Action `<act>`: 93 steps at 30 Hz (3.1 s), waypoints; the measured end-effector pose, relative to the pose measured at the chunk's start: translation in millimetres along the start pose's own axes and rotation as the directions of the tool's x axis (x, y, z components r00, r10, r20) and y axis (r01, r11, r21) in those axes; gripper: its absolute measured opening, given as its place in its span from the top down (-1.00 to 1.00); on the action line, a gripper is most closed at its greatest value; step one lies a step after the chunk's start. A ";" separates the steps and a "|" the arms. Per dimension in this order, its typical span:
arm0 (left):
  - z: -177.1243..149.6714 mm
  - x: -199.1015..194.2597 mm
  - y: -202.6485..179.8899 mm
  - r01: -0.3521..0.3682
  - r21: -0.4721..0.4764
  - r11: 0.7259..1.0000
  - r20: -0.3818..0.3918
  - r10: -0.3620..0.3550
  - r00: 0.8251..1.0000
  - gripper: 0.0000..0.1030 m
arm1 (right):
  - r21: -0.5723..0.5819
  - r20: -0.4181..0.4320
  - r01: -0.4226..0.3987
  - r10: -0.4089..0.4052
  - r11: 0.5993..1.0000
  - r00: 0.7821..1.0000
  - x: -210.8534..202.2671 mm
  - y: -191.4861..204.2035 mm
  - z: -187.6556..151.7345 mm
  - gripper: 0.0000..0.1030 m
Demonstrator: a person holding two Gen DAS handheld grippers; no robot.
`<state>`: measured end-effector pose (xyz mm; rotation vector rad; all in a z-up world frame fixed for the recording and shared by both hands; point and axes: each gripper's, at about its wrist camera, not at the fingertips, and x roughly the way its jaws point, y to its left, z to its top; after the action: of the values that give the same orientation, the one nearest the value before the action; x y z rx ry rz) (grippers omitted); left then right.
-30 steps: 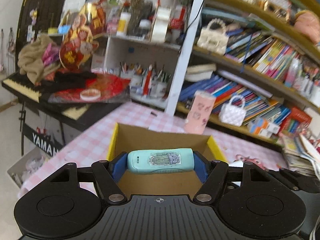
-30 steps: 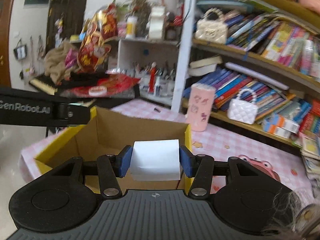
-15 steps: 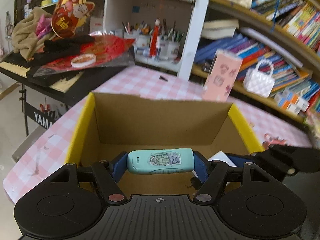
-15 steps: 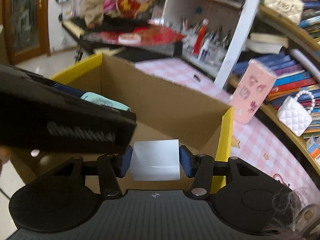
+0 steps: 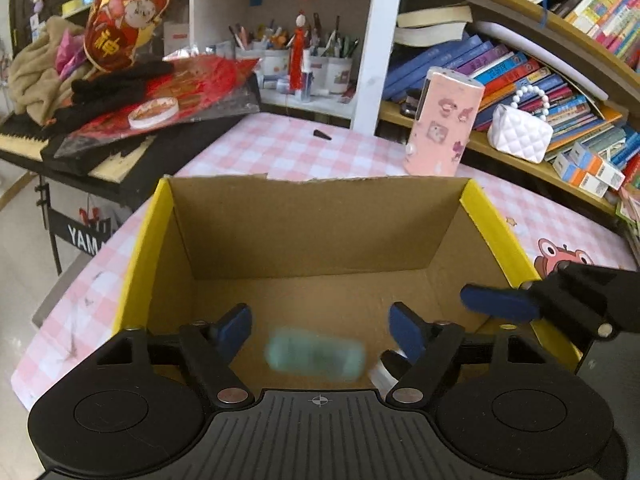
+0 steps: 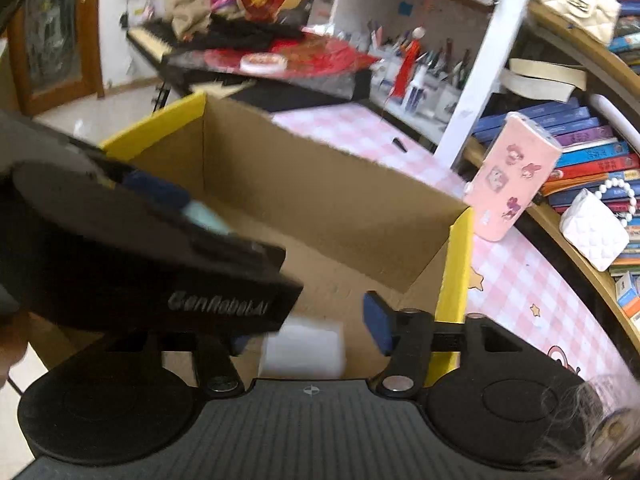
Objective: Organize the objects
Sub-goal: 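Open the left gripper over the box while the right gripper releases the charger inside, then move both open grippers back toward the remaining toys, then grasp the pink plush chick with the left gripper while the right gripper grasps the green frog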
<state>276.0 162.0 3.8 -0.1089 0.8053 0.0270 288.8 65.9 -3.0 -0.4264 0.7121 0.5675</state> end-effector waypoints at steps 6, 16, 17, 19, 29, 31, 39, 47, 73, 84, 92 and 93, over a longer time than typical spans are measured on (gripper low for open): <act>-1.2 -34.2 2.0 -0.026 0.017 1.000 0.110 0.024 0.994 -0.65 | 0.075 0.082 0.037 -0.043 0.997 0.996 -17.5 -4.4 -7.8 -0.29; -27.8 -116.9 30.9 0.026 -0.042 0.999 0.283 -0.013 0.959 -0.75 | 0.255 0.250 0.143 -0.208 0.956 0.946 -96.7 5.4 -19.9 -0.30; -33.3 -123.8 33.9 0.034 -0.054 0.998 0.290 -0.017 0.957 -0.75 | 0.267 0.256 0.156 -0.226 0.951 0.940 -103.7 8.5 -22.5 -0.34; -44.1 -133.7 39.0 0.050 -0.068 0.996 0.295 -0.028 0.955 -0.75 | 0.297 0.259 0.181 -0.261 0.938 0.930 -116.5 17.1 -31.0 -0.37; -112.3 -161.7 57.7 0.036 -0.087 0.996 0.226 -0.016 0.974 -0.75 | 0.359 0.138 0.208 -0.272 0.910 0.952 -147.6 82.1 -83.8 -0.37; -124.2 -164.3 58.4 0.025 -0.089 0.996 0.206 -0.006 0.978 -0.75 | 0.363 0.113 0.226 -0.283 0.904 0.952 -149.2 96.5 -93.6 -0.37; -167.5 -166.0 57.6 -0.032 -0.072 0.997 0.109 0.040 0.993 -0.78 | 0.445 0.021 0.279 -0.321 0.851 0.947 -154.3 128.3 -142.1 -0.45; -191.6 -169.1 48.5 0.008 0.007 1.000 0.071 -0.008 0.997 -0.78 | 0.490 -0.071 0.315 -0.323 0.813 0.944 -169.0 139.0 -172.9 -0.47; -198.0 -134.1 -110.7 0.333 0.340 0.880 -0.131 -0.306 0.943 -0.78 | 0.670 -0.412 0.621 -0.493 0.406 0.766 -241.0 56.4 -284.1 -0.48; -157.9 -117.8 -145.6 0.252 0.325 0.912 -0.014 -0.261 0.965 -0.78 | 0.711 -0.309 0.536 -0.482 0.455 0.820 -225.2 -10.9 -270.1 -0.32; -122.2 -87.2 -178.8 0.163 0.307 0.938 0.057 -0.190 0.980 -0.76 | 0.750 -0.177 0.426 -0.468 0.506 0.866 -210.0 -74.8 -254.1 -0.20; -118.4 -83.3 -182.7 0.154 0.301 0.941 0.062 -0.180 0.982 -0.76 | 0.751 -0.164 0.415 -0.464 0.513 0.871 -207.3 -83.3 -252.8 -0.18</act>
<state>145.3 -30.9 -1.7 0.1069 0.7012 -0.2477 88.7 -205.5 -14.4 0.2366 0.6867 -0.2536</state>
